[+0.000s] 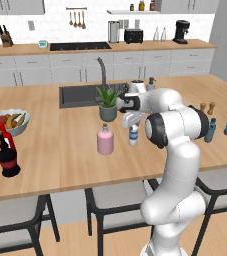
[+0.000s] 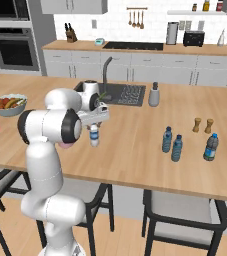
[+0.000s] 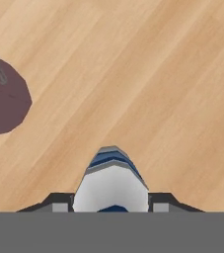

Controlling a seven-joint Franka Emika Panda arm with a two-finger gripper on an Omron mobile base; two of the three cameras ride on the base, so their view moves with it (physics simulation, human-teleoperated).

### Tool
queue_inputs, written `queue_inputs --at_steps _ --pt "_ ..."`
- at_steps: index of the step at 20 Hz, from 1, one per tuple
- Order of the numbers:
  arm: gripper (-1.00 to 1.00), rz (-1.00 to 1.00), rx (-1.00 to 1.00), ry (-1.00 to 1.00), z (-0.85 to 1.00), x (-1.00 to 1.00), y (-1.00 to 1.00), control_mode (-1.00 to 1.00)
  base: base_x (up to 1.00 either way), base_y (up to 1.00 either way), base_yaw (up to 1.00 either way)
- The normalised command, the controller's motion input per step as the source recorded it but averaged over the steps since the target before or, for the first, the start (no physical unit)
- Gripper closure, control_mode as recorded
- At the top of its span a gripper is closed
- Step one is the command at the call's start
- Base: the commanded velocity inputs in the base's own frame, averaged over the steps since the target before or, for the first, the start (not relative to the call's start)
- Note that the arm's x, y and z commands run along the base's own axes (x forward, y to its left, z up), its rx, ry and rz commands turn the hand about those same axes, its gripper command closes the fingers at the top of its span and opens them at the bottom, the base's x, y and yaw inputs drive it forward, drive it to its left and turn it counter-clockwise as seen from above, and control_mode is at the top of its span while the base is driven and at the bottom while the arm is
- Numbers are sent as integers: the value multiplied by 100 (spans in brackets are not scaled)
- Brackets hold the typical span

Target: Move the plastic bottles in the middle to the plastics group, and the glass bottles in the middle to the glass group.

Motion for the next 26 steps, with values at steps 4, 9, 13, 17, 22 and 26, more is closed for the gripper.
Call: queue_inputs --at_steps 4,9,13,17,22,26 --pt "100 -12 0 6 47 -14 -68 -100 0 0 0" --pt "100 -12 0 3 52 -29 -93 -100 0 0 0" --pt "100 -10 0 4 11 -46 -76 -100 0 0 0" --pt "100 -14 0 1 0 -63 -74 -100 0 0 0" --pt "100 -15 0 0 0 -56 -77 -100 0 0 0" --pt "100 -13 0 -1 1 -47 -86 -100 0 0 0"
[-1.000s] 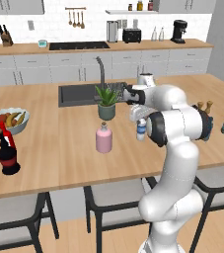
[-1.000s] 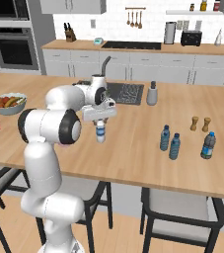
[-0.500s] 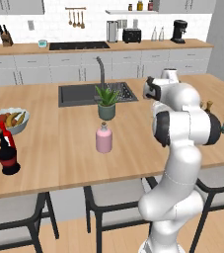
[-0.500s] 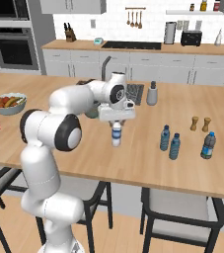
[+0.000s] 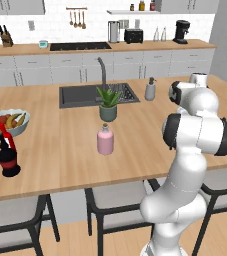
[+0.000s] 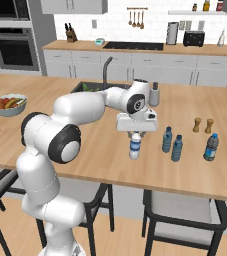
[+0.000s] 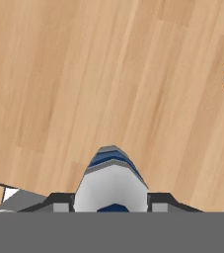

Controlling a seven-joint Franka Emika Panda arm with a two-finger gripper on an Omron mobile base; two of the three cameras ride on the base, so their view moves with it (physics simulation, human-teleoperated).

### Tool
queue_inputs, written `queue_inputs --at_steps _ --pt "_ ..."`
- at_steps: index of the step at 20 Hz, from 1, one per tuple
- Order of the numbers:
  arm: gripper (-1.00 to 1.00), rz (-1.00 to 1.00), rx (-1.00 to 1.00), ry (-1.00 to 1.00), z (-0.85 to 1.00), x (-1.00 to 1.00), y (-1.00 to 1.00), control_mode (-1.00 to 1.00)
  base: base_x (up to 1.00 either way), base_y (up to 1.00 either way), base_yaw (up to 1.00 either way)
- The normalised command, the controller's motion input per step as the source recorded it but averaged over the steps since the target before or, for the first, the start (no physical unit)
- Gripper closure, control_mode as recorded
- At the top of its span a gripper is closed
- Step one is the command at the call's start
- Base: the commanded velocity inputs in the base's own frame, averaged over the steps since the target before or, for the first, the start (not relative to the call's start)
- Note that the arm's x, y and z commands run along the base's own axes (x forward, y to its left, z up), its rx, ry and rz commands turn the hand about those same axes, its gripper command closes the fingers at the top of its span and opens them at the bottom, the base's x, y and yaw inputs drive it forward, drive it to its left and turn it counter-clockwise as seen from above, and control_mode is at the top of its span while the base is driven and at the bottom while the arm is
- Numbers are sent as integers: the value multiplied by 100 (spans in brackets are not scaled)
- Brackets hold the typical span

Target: Move the plastic bottles in the middle to the plastics group, and the glass bottles in the middle to the glass group.

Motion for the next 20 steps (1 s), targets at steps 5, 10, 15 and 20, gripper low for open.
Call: queue_inputs --at_steps 5,10,15,20 --pt "100 -8 0 -1 3 -20 -77 -100 0 0 0" --pt "100 -5 -3 0 14 -5 -55 -100 0 0 0" --pt "100 -5 -2 0 17 0 -54 -100 0 0 0" --pt "100 0 2 -5 -1 -23 -75 -100 0 0 0"
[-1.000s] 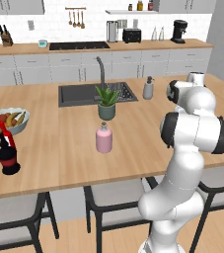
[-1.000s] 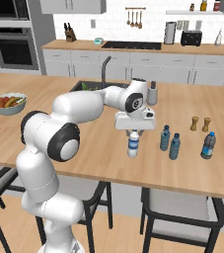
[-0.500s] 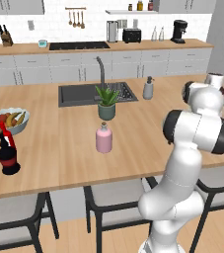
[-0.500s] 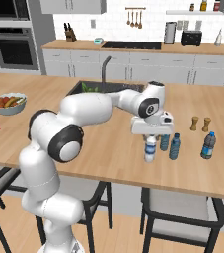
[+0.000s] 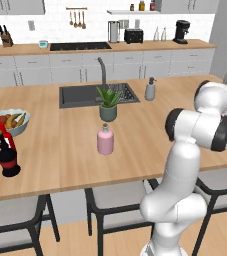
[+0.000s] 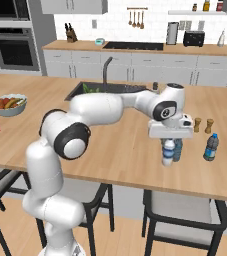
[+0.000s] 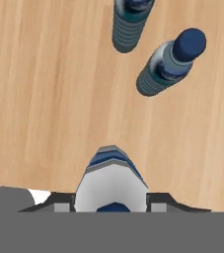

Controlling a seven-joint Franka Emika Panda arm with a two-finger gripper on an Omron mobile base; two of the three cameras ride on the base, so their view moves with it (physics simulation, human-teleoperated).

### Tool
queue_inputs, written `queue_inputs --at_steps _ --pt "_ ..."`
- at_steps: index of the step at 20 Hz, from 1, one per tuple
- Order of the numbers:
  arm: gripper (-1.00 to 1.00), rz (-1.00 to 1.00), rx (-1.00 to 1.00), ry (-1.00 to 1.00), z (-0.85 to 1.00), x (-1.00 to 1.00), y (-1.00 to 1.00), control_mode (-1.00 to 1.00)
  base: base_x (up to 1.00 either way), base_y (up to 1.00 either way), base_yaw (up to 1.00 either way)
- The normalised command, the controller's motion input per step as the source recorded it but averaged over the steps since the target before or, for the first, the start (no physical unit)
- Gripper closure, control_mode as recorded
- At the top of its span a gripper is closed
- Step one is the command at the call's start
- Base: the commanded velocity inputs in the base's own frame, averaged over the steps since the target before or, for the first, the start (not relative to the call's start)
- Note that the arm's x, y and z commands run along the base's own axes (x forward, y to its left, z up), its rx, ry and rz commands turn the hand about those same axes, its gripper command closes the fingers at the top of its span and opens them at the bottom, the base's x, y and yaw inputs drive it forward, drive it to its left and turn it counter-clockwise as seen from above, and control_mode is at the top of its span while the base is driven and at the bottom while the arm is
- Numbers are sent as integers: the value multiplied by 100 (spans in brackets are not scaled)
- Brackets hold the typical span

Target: Move the plastic bottles in the middle to the plastics group, and the glass bottles in the middle to the glass group.

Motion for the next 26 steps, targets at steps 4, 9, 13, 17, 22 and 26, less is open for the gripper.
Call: queue_inputs --at_steps 4,9,13,17,22,26 --pt "100 0 -5 0 1 -18 -15 -100 0 0 0" --pt "100 -9 -15 0 0 13 1 -100 0 0 0" --pt "100 -5 -4 -3 0 15 -39 -100 0 0 0" --pt "100 -4 12 -9 0 1 -59 -100 0 0 0" --pt "100 -1 15 -12 0 0 -36 -100 0 0 0" --pt "100 0 4 -10 0 2 -5 -100 0 0 0"
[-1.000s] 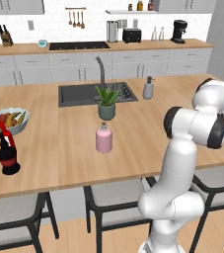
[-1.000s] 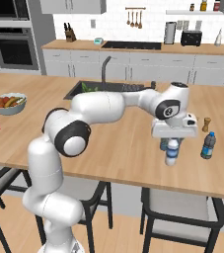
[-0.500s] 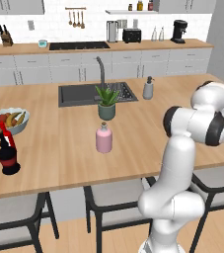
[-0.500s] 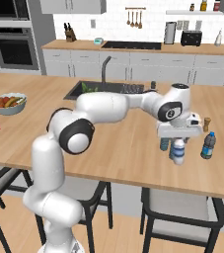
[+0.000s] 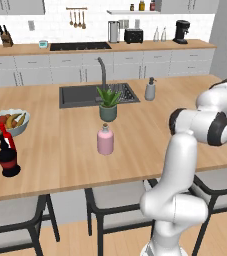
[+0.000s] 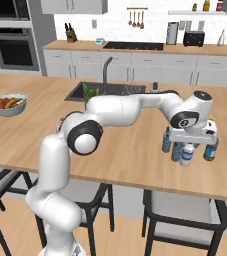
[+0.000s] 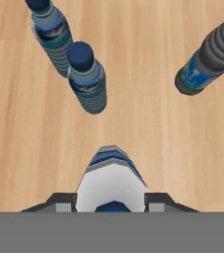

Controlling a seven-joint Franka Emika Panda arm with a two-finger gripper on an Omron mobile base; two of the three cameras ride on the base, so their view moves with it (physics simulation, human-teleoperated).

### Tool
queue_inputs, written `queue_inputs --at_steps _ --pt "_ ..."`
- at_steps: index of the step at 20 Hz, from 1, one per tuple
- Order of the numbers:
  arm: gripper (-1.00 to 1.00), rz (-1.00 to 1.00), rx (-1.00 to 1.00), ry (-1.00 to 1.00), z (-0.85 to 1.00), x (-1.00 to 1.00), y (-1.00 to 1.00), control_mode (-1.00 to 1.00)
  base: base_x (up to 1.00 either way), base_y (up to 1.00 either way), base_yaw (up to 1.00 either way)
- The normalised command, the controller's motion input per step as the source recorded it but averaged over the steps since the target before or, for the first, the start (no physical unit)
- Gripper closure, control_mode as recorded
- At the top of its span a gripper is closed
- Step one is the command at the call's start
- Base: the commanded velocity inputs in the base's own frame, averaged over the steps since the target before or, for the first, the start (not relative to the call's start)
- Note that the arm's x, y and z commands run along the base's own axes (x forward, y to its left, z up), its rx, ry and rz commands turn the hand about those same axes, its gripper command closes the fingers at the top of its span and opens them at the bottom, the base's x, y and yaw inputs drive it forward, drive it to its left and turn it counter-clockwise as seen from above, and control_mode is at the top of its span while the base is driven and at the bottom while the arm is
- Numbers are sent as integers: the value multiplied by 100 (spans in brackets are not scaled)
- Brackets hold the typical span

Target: Move the plastic bottles in the middle to the plastics group, and the glass bottles in the middle to the glass group.

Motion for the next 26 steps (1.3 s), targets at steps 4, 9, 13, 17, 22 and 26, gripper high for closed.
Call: queue_inputs --at_steps 4,9,13,17,22,26 --pt "100 0 -1 -1 -4 30 0 -100 0 0 0" --pt "100 0 -3 0 -12 33 0 -100 0 0 0" --pt "100 0 -5 0 -31 10 1 -100 0 0 0" --pt "100 0 -8 0 -34 0 2 -100 0 0 0" --pt "100 0 -8 0 -34 2 4 -100 0 0 0" --pt "100 0 -7 0 -24 3 0 -100 0 0 0"
